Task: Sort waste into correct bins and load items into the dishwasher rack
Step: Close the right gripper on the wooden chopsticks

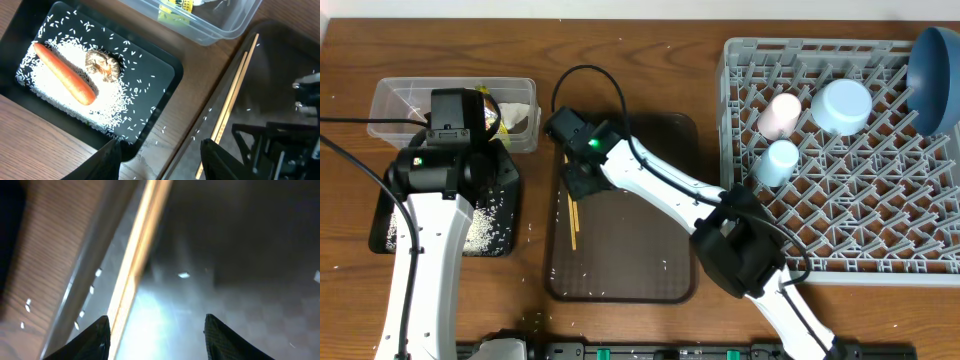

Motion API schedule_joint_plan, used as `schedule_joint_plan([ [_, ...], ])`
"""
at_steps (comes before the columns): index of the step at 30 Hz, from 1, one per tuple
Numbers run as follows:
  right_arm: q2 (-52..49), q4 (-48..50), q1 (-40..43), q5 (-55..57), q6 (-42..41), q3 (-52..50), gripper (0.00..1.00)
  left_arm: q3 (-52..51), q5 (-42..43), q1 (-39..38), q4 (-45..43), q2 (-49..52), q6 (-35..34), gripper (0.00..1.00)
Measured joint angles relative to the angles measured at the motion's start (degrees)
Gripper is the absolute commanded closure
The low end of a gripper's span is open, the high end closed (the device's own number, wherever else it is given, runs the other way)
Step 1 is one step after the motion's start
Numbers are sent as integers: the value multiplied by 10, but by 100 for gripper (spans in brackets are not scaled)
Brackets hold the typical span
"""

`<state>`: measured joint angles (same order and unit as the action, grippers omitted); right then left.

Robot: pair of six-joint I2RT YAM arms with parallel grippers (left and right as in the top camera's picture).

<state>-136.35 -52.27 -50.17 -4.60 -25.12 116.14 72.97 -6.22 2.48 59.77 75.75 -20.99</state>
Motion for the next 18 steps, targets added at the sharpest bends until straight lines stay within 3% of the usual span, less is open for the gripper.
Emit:
schedule_joint_plan([
  [13,-38,29,-4,-25,2,13,47,0,0,0,0,0,0,47],
  [18,-39,-20,-4,-24,2,26,46,0,0,0,0,0,0,48],
])
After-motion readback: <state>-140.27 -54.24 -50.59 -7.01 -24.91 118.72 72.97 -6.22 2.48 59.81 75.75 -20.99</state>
